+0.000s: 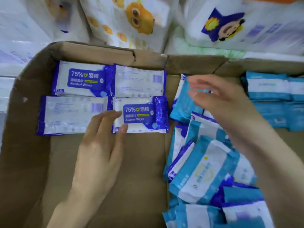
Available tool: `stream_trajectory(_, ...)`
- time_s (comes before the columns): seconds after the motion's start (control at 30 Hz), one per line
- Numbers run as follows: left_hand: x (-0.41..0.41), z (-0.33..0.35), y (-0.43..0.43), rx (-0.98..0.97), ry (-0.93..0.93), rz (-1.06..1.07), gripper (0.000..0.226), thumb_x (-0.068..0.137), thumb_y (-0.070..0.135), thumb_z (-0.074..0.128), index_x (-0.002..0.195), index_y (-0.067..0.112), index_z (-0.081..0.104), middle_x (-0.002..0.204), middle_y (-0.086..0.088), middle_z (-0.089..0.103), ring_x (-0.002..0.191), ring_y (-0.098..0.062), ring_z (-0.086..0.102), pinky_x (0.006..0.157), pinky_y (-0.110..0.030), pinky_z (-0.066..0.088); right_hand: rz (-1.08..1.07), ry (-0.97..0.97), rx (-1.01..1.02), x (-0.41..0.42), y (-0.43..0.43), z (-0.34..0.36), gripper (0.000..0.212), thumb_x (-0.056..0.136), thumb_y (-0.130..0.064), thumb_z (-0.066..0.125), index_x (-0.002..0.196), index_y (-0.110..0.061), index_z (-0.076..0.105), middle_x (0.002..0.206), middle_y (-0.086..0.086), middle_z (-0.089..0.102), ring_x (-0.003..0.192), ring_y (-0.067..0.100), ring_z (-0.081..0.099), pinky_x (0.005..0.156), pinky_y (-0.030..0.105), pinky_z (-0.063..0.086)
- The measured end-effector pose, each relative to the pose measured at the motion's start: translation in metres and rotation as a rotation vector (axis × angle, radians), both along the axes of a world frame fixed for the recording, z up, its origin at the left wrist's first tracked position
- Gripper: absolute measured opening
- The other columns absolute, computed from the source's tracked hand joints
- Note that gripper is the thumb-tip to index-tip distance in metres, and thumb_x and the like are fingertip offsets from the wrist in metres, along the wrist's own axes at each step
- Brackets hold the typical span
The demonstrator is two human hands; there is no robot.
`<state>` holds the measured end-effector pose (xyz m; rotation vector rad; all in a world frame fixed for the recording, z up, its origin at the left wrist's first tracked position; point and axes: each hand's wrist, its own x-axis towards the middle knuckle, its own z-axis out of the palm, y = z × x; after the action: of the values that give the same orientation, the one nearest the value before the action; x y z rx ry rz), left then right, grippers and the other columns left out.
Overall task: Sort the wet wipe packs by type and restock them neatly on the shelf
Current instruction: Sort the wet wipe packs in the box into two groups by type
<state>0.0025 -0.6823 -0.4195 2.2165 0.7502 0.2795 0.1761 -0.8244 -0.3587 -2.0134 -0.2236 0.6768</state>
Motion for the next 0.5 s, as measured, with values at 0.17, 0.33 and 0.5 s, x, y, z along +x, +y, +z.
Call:
stream_trajectory(0.17,0.032,0.012,-0.055,-0.396,0.086,-0.029,0.027,0.086,0.051,0.050,0.097,0.031,0.065,0.083,0.019,0.067,0.079,0.006,0.061,0.066,-0.009,0.044,0.087,-0.053,-0.205,0.028,-0.057,0.000,0.018,0.082,-0.012,0.070,0.086,-0.029,0.065,0.094,-0.010,0.068,0.072,-0.007,0.060,0.065,0.003,0.045)
stream_trajectory(0.33,0.050,0.010,-0.082,-0.570,0.145,-0.010,0.020,0.079,0.046,0.054,0.083,0.031,0.066,0.069,0.022,0.066,0.066,0.008,0.060,0.060,-0.004,0.040,0.210,0.029,-0.283,0.016,-0.083,-0.018,0.008,0.077,-0.019,0.074,0.078,-0.025,0.068,0.078,-0.010,0.069,0.072,0.001,0.062,0.063,0.006,0.045)
stream_trajectory(0.5,0.050,0.007,-0.093,-0.543,0.233,-0.040,0.030,0.066,0.056,0.062,0.081,0.030,0.063,0.080,0.019,0.066,0.073,0.003,0.061,0.063,-0.014,0.046,0.208,-0.026,-0.278,0.009,-0.094,-0.028,0.040,0.055,-0.062,0.066,0.083,-0.034,0.064,0.093,-0.007,0.063,0.086,0.005,0.059,0.071,0.020,0.045)
